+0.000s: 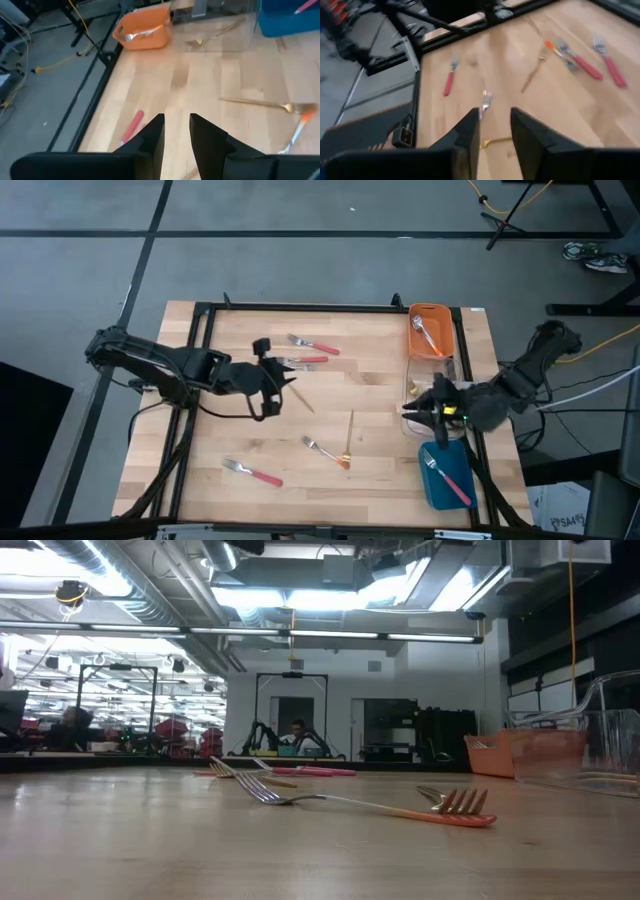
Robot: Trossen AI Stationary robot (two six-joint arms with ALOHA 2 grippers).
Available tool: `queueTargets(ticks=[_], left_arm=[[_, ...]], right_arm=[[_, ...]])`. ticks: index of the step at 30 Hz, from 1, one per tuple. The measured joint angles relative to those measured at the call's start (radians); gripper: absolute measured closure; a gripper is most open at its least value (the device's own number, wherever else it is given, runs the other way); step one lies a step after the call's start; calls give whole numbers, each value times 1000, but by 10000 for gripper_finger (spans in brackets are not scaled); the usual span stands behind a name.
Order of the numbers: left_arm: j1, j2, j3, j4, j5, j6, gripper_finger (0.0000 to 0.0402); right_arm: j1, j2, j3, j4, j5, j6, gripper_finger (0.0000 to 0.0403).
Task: Sort silverware by color (type)
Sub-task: Put the gold fork into the transparent bin
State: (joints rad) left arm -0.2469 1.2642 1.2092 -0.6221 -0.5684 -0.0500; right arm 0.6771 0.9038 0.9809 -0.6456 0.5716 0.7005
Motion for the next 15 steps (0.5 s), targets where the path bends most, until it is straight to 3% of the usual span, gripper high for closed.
queueTargets(ticks=[7,15], left_arm=[[-28,-74,-173,49,2,-135,317],[-63,-84,-313,176,2,-233,317]], right_arm=[[-206,40,0,155,-252,-302,306],[-354,173,0,240,-498,-535,306]])
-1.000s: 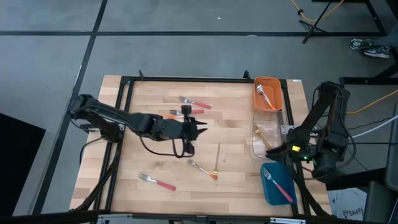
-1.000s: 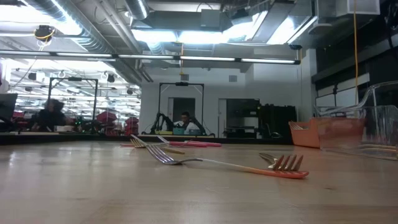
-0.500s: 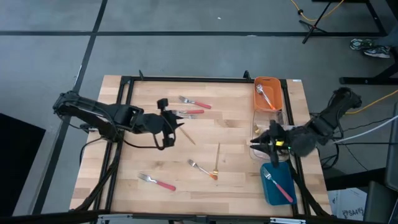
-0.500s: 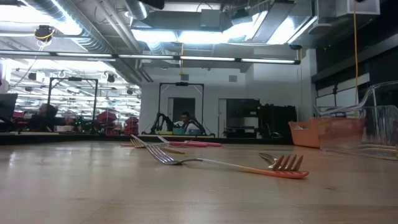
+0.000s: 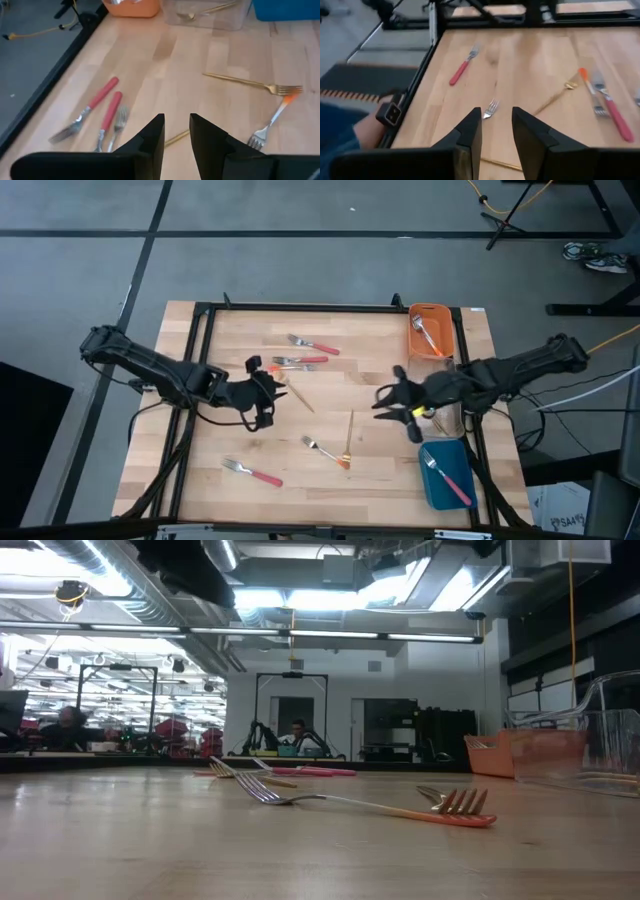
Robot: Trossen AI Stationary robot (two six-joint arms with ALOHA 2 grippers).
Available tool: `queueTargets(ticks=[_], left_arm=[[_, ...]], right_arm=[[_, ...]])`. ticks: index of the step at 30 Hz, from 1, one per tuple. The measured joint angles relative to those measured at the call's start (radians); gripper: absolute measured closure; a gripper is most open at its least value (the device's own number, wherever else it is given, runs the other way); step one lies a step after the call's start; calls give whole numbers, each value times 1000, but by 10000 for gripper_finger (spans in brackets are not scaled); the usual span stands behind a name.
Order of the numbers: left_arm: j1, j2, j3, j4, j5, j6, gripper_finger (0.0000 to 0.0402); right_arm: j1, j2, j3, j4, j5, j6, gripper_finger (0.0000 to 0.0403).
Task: Sort silverware by color (type)
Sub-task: Put the gold fork into the transparent bin
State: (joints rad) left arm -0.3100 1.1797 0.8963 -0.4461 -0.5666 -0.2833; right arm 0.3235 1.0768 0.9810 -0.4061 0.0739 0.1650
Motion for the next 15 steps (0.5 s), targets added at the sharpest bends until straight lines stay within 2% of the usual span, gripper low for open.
queueTargets(ticks=[6,15], left_arm=[[-6,0,-61,115,3,-5,317],[-6,0,-67,137,3,-5,317]], right_arm=[[-78,143,0,23,-155,-137,306],[-144,365,0,169,-383,-395,306]])
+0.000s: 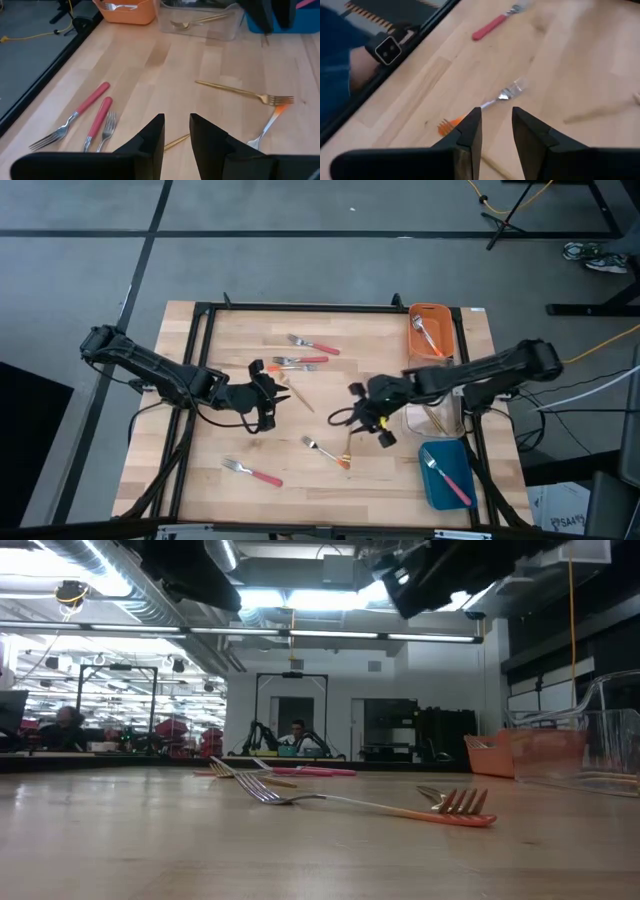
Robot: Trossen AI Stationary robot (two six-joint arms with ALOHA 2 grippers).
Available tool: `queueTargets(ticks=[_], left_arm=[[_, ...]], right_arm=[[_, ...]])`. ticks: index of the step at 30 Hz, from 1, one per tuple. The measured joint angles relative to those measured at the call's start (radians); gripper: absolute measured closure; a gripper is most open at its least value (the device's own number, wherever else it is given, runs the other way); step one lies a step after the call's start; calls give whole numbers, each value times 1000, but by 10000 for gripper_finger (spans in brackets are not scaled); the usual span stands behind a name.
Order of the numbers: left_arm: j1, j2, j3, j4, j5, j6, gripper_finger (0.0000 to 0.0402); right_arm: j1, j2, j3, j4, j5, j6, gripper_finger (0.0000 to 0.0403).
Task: Sort silverware by color (type)
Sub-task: Put the gold fork into the transparent bin
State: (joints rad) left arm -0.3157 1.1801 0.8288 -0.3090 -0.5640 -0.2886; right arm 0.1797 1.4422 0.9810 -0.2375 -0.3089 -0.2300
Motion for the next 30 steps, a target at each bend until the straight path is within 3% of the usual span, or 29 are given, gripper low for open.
queueTargets(ticks=[5,13,30], left_arm=[[0,0,0,11,0,0,317],[1,0,0,14,0,0,317],[1,0,0,13,0,0,317]], right_arm=[[-4,97,0,20,-25,-116,306],[-4,220,0,24,-25,-172,306],[-4,345,0,21,-24,-232,306]])
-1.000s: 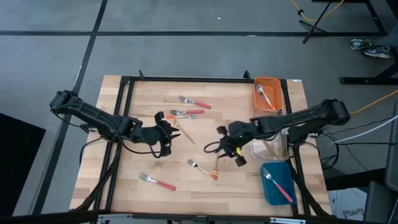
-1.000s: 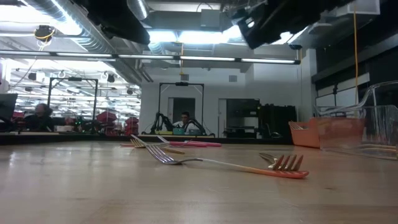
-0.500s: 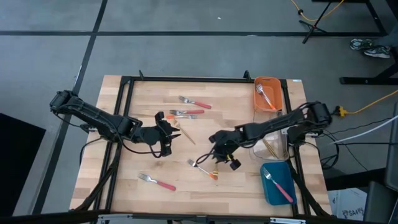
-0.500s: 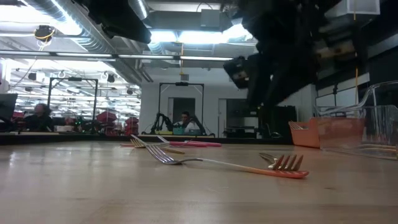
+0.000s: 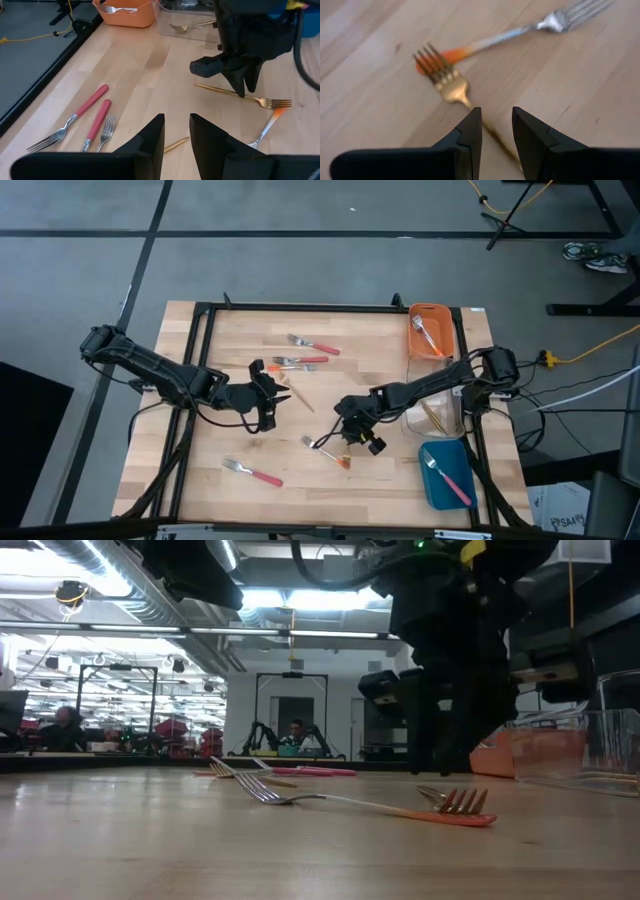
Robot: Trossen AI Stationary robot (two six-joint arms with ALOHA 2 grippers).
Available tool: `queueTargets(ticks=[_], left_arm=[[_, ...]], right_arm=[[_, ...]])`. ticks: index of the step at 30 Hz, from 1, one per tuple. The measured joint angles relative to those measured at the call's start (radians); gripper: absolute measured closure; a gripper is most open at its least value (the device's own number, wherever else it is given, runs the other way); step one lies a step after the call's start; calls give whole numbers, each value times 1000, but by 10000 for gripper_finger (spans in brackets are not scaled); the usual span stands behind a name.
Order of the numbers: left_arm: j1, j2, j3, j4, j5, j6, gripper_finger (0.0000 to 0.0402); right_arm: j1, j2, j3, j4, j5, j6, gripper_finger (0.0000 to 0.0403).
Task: Sort silverware by color (type)
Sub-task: Put the gold fork into the transparent bin
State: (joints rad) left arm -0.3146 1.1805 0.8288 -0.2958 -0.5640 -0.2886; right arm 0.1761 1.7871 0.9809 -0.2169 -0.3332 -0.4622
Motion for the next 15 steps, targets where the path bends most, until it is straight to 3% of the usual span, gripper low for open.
queueTargets(ticks=[15], left_arm=[[0,0,0,-2,0,0,317]], right_arm=[[0,52,1,-16,17,-148,306]])
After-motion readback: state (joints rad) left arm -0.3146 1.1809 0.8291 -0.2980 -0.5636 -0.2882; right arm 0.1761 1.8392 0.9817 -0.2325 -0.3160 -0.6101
